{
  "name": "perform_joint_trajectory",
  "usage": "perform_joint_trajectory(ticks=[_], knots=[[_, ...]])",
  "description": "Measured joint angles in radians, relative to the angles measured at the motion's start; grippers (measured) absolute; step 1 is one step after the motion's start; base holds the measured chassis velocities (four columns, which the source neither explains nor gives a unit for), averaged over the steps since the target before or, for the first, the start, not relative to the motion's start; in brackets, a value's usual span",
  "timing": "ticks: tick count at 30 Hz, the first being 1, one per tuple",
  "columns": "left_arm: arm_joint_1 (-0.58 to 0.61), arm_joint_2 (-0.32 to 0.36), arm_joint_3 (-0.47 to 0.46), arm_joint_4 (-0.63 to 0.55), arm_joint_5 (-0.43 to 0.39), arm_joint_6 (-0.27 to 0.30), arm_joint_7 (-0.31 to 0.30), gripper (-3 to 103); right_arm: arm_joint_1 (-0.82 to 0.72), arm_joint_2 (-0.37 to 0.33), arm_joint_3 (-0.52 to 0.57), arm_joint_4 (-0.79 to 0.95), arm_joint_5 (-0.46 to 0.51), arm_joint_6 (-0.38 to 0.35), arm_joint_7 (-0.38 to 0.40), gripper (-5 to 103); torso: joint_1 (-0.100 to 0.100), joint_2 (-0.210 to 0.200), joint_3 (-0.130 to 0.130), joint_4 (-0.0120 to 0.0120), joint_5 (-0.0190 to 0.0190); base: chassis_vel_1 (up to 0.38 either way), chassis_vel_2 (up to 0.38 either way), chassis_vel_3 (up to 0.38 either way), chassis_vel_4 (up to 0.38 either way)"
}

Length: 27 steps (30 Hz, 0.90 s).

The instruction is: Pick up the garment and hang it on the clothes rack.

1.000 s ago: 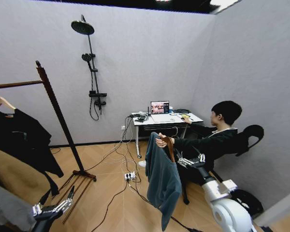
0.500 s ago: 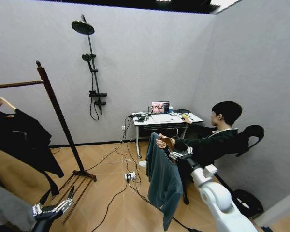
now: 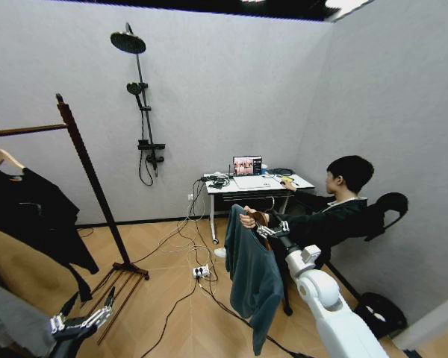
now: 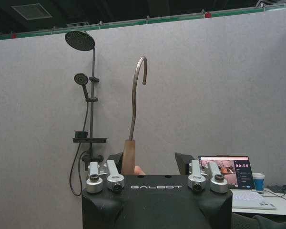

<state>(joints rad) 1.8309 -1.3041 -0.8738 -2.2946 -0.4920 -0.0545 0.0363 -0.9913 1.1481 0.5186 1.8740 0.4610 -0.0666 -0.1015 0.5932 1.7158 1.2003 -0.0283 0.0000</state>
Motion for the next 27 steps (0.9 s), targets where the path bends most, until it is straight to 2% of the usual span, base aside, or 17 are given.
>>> perform_joint_trajectory(ticks=[2, 3, 5, 8, 9, 12, 15, 27], knots=[[0.000, 0.000, 0.000, 0.000, 0.000, 0.000, 0.000, 100, -0.004, 0.001, 0.000, 0.005, -0.001, -0.001, 0.006, 54, 0.000, 0.000, 0.000, 0.0000, 0.0000, 0.000, 0.000, 0.000, 0.000], [0.000, 0.000, 0.000, 0.000, 0.000, 0.000, 0.000, 100, -0.004, 0.001, 0.000, 0.005, -0.001, -0.001, 0.006, 54, 0.000, 0.000, 0.000, 0.0000, 0.0000, 0.000, 0.000, 0.000, 0.000], [0.000, 0.000, 0.000, 0.000, 0.000, 0.000, 0.000, 100, -0.011, 0.001, 0.003, 0.011, 0.000, -0.002, 0.012, 44, 0.000, 0.000, 0.000, 0.0000, 0.0000, 0.000, 0.000, 0.000, 0.000], [0.000, 0.000, 0.000, 0.000, 0.000, 0.000, 0.000, 100, -0.013, 0.000, 0.005, 0.014, 0.003, -0.003, 0.017, 38, 0.000, 0.000, 0.000, 0.0000, 0.0000, 0.000, 0.000, 0.000, 0.000], [0.000, 0.000, 0.000, 0.000, 0.000, 0.000, 0.000, 100, -0.014, -0.002, 0.008, 0.016, 0.007, -0.004, 0.021, 27, 0.000, 0.000, 0.000, 0.0000, 0.0000, 0.000, 0.000, 0.000, 0.000], [0.000, 0.000, 0.000, 0.000, 0.000, 0.000, 0.000, 100, -0.014, -0.003, 0.010, 0.018, 0.012, -0.004, 0.024, 22, 0.000, 0.000, 0.000, 0.0003, 0.0001, 0.000, 0.000, 0.000, 0.000], [0.000, 0.000, 0.000, 0.000, 0.000, 0.000, 0.000, 100, -0.020, -0.007, 0.018, 0.022, 0.017, -0.003, 0.025, 10, 0.000, 0.000, 0.000, 0.0003, 0.0001, 0.000, 0.000, 0.000, 0.000], [0.000, 0.000, 0.000, 0.000, 0.000, 0.000, 0.000, 100, -0.076, -0.021, 0.076, 0.102, 0.033, -0.006, 0.065, 9, 0.000, 0.000, 0.000, 0.0000, 0.0001, 0.000, 0.000, 0.000, 0.000]])
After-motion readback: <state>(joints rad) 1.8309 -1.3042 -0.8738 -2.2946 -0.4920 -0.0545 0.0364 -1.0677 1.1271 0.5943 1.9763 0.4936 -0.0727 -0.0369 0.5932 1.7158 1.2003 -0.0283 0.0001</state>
